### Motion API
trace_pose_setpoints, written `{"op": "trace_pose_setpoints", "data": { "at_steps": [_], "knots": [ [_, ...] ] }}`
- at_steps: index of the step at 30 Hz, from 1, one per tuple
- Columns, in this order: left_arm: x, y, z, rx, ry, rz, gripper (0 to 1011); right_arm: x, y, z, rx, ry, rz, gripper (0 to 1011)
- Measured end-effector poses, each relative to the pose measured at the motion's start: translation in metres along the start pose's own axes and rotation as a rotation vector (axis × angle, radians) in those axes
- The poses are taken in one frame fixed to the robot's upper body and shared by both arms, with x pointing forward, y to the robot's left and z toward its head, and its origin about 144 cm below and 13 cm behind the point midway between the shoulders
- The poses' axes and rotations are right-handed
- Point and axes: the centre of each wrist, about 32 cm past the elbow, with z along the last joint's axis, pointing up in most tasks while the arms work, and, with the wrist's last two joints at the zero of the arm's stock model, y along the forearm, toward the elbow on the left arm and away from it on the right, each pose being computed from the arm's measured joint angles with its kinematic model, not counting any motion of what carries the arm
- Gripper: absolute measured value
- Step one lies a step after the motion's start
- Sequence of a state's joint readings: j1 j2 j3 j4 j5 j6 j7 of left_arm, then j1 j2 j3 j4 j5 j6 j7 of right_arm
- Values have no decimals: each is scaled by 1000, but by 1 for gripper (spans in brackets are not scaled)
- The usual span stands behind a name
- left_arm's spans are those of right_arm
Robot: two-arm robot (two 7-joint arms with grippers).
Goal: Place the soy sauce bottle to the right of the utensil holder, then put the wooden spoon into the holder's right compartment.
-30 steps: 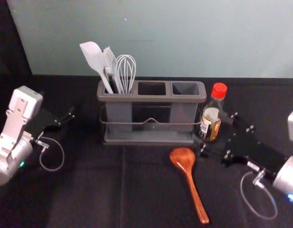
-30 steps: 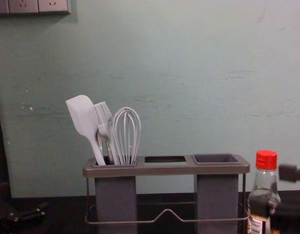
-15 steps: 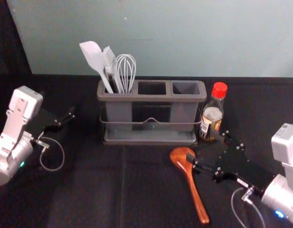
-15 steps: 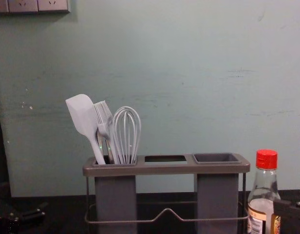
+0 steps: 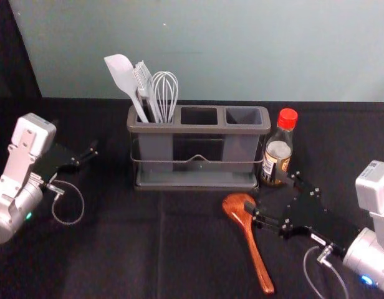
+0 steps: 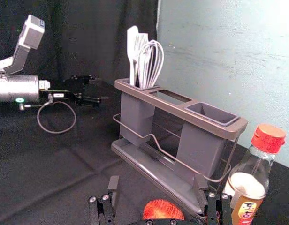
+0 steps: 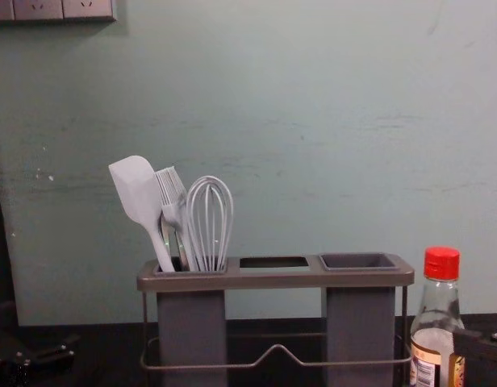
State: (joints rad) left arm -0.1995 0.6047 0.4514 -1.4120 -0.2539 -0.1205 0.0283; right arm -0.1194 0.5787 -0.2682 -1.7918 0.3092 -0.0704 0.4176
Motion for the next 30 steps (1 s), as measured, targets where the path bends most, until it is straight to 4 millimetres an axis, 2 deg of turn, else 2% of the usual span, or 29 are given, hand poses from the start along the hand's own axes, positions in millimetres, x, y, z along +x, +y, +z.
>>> {"op": "trace_pose_setpoints", "data": {
  "at_steps": [3, 8, 17, 22, 30],
  "knots": [
    [0, 0, 0, 0, 0, 0, 1005, 0, 0, 0, 1, 0, 0, 1002],
    [0, 0, 0, 0, 0, 0, 1005, 7, 16, 3, -132, 96, 28, 1002],
    [0, 0, 0, 0, 0, 0, 1005, -2, 35, 34, -394, 166, 1, 1000],
    [0, 0, 0, 0, 0, 0, 1005, -3, 45, 50, -483, 180, 2, 1000],
    [0, 0, 0, 0, 0, 0, 1005, -1, 58, 64, -550, 192, -12, 1000]
  ]
}}
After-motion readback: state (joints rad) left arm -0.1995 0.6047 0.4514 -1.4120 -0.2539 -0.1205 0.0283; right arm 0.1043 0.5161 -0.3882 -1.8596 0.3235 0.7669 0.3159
